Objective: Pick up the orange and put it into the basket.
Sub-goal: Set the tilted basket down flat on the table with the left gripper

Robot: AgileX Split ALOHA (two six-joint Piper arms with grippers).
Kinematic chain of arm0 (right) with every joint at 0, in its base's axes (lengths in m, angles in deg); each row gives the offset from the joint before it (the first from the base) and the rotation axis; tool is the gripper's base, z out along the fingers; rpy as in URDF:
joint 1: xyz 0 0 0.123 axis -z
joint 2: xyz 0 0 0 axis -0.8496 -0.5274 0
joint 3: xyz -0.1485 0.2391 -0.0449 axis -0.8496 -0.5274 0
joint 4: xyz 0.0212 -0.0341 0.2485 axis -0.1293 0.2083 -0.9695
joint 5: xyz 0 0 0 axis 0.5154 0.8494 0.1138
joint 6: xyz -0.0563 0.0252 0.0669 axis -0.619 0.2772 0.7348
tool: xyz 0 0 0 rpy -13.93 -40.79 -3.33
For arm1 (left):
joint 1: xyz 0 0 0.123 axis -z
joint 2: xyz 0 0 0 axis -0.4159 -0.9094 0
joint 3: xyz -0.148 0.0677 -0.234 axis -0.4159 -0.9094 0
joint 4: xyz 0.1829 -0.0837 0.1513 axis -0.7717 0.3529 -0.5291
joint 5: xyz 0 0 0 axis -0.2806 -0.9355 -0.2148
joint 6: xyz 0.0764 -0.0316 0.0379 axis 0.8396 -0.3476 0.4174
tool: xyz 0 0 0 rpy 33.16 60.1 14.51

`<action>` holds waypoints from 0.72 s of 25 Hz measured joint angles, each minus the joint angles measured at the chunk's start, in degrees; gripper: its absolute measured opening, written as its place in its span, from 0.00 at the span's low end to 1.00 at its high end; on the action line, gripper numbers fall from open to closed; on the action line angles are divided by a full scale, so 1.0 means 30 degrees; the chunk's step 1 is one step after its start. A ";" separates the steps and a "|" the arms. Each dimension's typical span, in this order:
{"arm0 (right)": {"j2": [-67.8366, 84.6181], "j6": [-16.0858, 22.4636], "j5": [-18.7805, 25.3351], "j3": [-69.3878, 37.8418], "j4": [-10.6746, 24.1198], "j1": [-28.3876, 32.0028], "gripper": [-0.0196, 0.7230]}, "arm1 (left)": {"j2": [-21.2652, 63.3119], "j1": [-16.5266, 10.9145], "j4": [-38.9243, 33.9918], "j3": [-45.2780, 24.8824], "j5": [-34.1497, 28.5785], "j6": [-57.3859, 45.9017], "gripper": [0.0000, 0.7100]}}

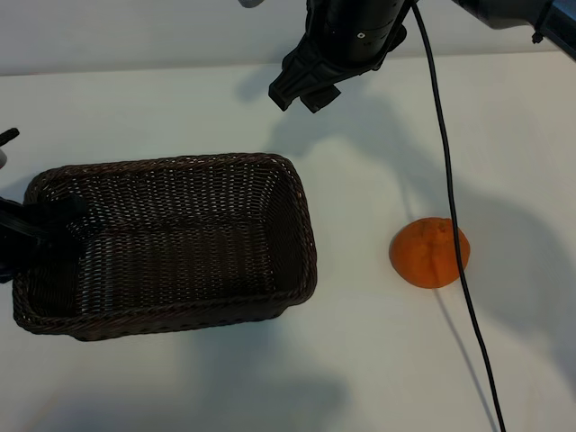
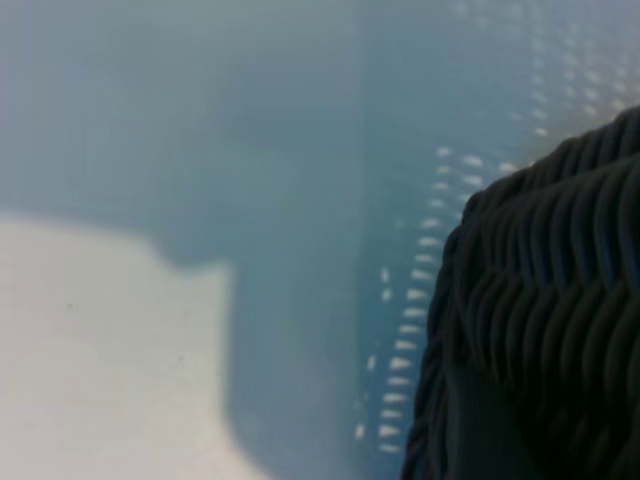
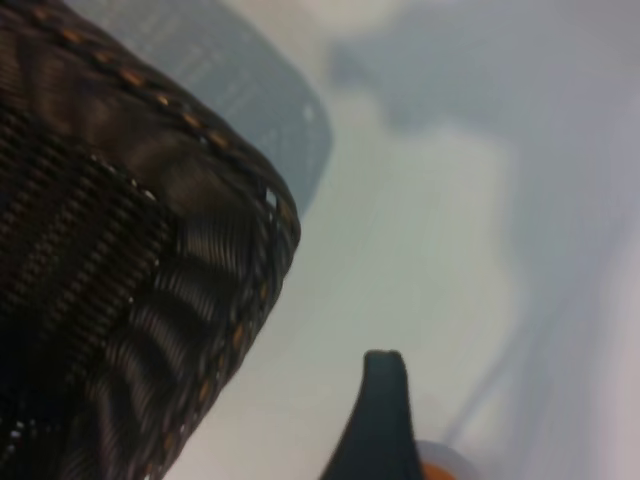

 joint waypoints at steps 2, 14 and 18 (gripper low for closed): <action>0.0000 0.0000 0.0000 0.0000 0.0000 0.0000 0.82 | 0.0000 0.0000 0.0919 0.0000 -0.0019 0.0974 0.51; 0.0000 0.0000 0.0000 0.0000 0.0000 0.0000 0.82 | 0.0000 0.0000 0.4869 0.0000 -0.0217 0.5351 0.50; 0.0000 0.0000 0.0000 0.0000 -0.0020 0.0000 0.82 | 0.0000 -0.0448 0.5136 0.0000 -0.0535 0.5614 0.50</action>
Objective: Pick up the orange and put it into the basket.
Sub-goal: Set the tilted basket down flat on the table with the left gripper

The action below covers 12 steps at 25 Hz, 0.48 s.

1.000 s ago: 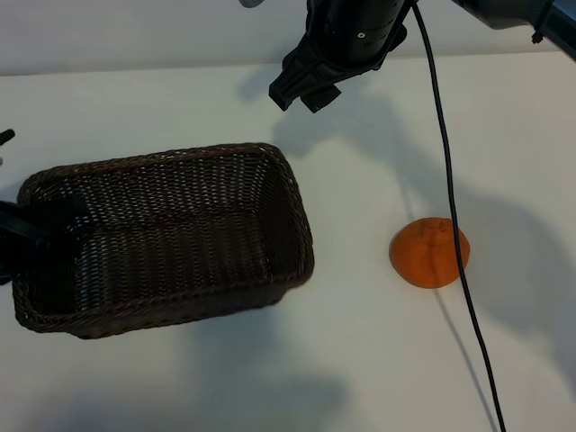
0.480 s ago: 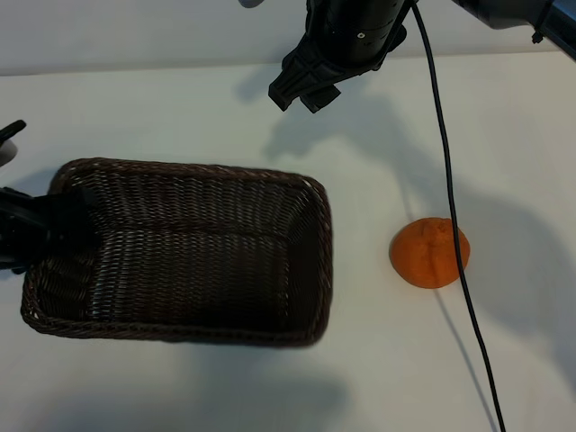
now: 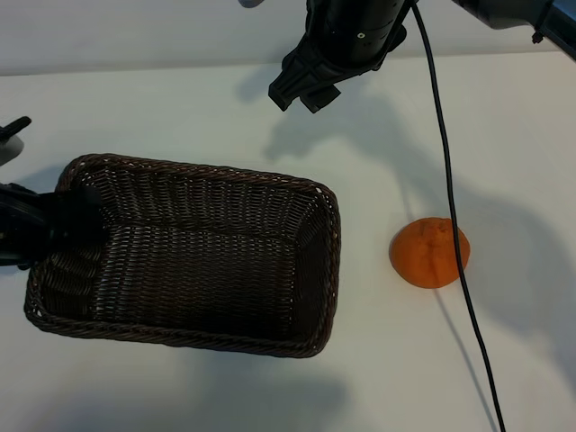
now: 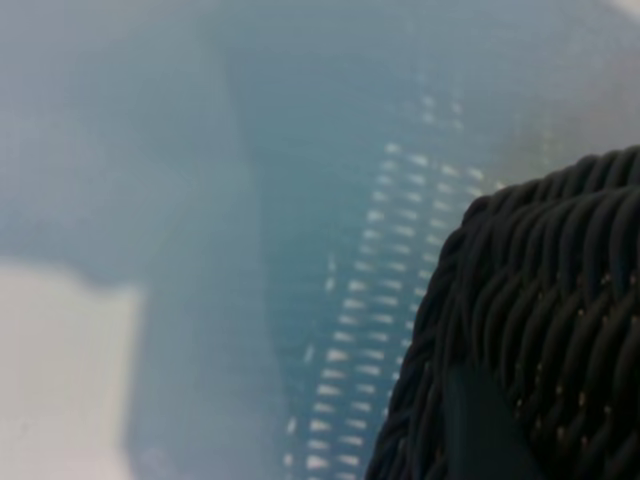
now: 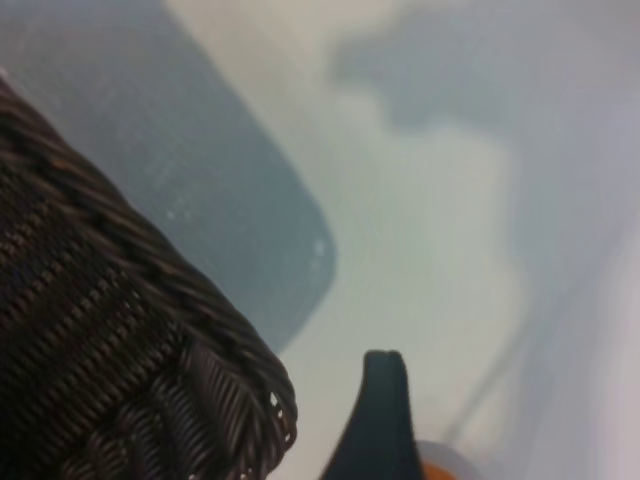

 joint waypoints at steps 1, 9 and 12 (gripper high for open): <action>0.0000 0.0000 0.0000 0.0000 0.0000 0.0000 0.82 | 0.0000 -0.0329 0.0201 0.0000 -0.0163 0.0381 0.50; 0.0000 0.0000 0.0000 0.0000 0.0000 0.0000 0.82 | 0.0000 -0.4892 0.5598 0.0000 -0.3499 0.7614 0.50; 0.0000 0.0000 0.0000 0.0000 0.0000 0.0000 0.82 | 0.0007 -0.5487 0.6629 0.0000 -0.4529 0.8751 0.50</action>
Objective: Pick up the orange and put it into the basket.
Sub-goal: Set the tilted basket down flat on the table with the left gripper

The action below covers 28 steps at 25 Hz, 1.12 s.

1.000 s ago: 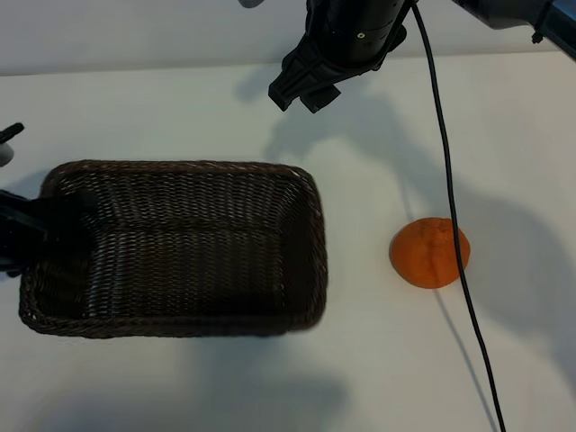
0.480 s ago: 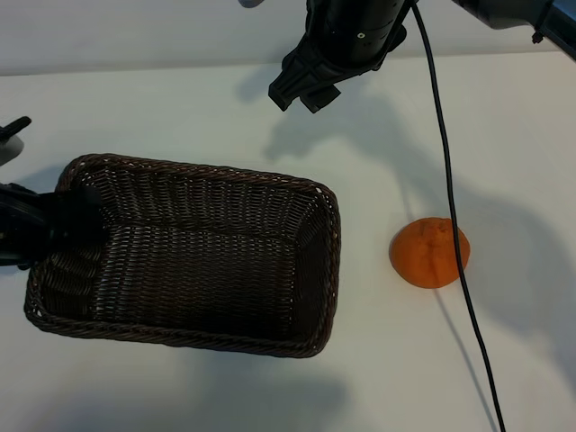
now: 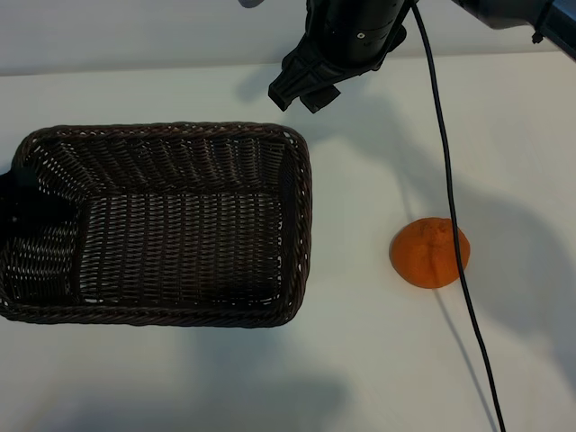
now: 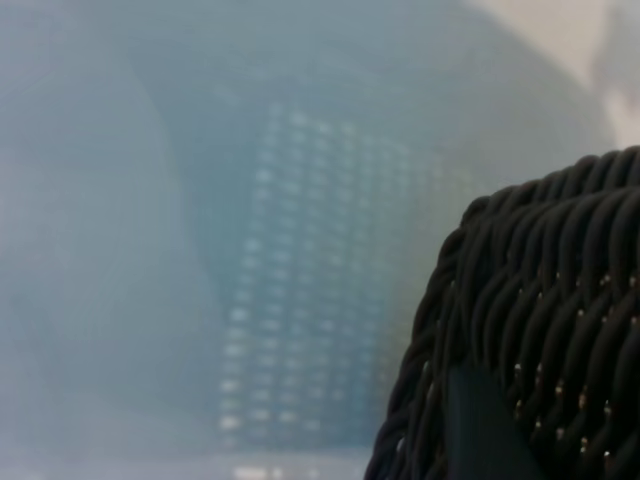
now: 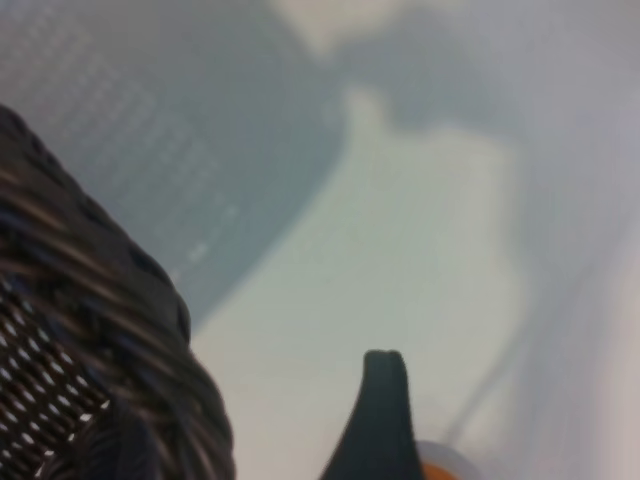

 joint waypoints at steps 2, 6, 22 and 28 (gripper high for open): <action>0.0000 0.0000 0.0000 0.0000 0.0000 0.0000 0.82 | 0.0000 -0.0039 0.0052 0.0000 -0.0073 0.0168 0.50; 0.0000 0.0000 0.0000 0.0000 -0.0109 0.0000 0.82 | 0.0000 -0.0039 0.0094 0.0000 -0.0087 0.0246 0.50; 0.0000 0.0000 -0.0012 0.0000 -0.0708 0.0000 0.82 | -0.1156 0.0776 0.0811 0.0177 0.2111 0.0211 0.50; 0.0000 0.0000 -0.0012 0.0000 -0.0708 0.0000 0.82 | -0.1849 0.1556 0.0834 0.1189 0.2274 -0.0516 0.50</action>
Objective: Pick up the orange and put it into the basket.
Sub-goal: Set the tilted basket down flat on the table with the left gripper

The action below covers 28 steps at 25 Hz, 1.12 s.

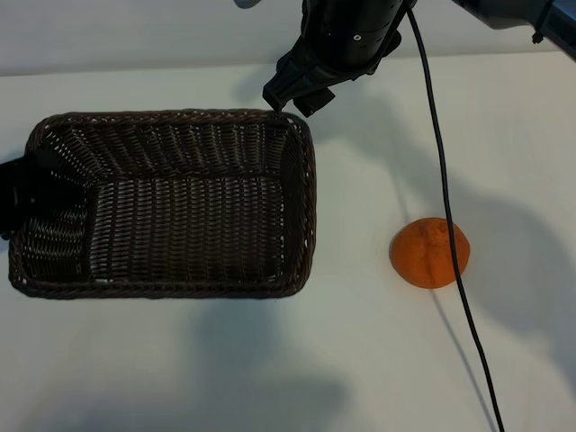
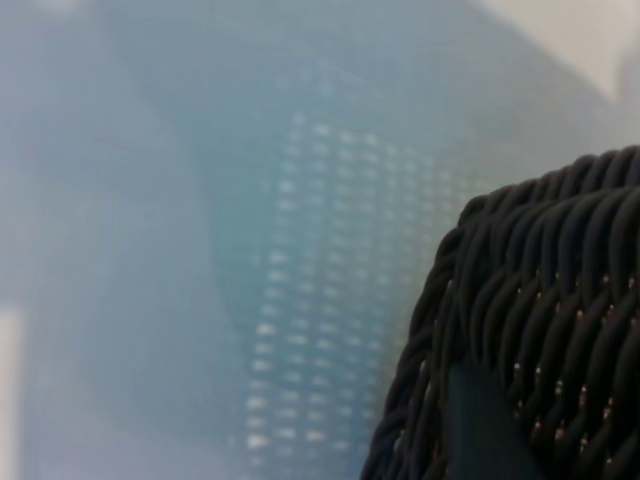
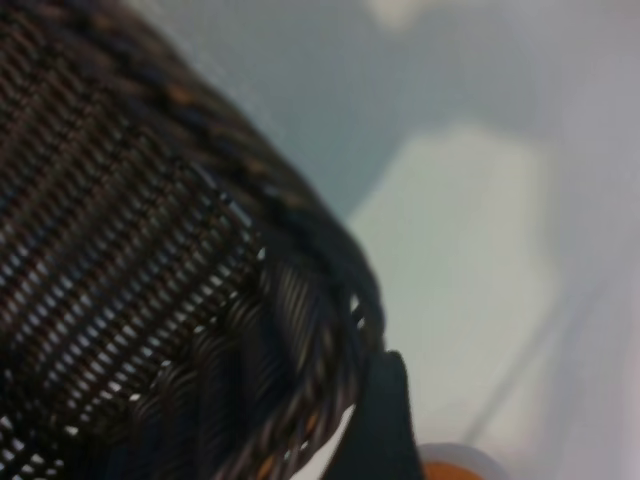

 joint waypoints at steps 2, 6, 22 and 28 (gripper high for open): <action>0.0000 0.0000 0.0000 0.0000 -0.0013 0.0000 0.82 | -0.0524 0.0015 0.0040 0.0254 0.0089 -0.0162 0.50; 0.0000 0.0000 0.0000 0.0000 -0.0013 0.0000 0.82 | -0.1412 0.0039 0.0130 0.0342 0.0267 -0.0208 0.50; 0.0000 0.0000 0.0000 0.0000 -0.0047 0.0000 0.82 | -0.4087 0.2155 0.0621 0.2622 0.1406 -0.1015 0.50; 0.0000 0.0000 0.0000 0.0000 -0.0060 0.0000 0.82 | -0.4231 0.2155 0.0621 0.2622 0.1864 -0.1037 0.50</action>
